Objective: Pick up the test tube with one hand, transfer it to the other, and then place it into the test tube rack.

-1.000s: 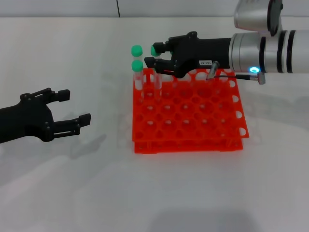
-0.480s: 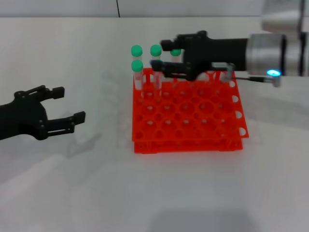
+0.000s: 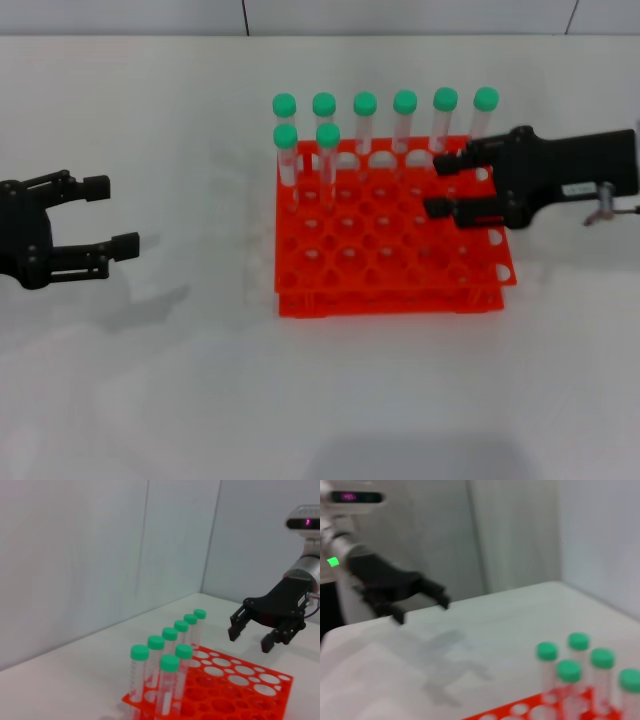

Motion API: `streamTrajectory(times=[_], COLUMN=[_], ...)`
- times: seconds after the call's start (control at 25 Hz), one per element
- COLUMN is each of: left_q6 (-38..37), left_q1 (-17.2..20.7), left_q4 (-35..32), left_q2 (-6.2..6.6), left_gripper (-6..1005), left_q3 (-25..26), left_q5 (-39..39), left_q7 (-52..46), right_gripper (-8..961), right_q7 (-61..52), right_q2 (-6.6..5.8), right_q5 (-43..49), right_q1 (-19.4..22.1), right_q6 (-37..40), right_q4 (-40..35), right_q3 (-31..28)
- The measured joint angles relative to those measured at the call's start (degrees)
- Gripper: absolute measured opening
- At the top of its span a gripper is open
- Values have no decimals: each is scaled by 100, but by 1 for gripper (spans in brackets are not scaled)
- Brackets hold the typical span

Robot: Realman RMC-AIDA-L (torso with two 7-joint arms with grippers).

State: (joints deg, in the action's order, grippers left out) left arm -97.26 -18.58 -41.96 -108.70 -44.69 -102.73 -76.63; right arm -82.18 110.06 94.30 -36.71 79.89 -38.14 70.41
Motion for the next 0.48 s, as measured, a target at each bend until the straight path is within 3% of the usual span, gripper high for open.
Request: streamTrajectory(times=[0.08,0.2,0.48], left_q6=[-87,-183,-353], left_q1=[-124,-239,-415], left_q4=[204,193,159], left_q2=[102,92,26], left_gripper=[875,875,875], left_q3=[6,4,-16], left_q5=[-137,-419,-618], left_q7=[43,24,14], right_gripper=[570,570,570], right_q7=[0,-21,-53], right_q2=[-78,-157,-119], right_q5=[31,130,324], right_q1=[1,-1,9], right_q6=[226,290,240], right_q4=[73,266,374], right_q3=[-26,-38,-45])
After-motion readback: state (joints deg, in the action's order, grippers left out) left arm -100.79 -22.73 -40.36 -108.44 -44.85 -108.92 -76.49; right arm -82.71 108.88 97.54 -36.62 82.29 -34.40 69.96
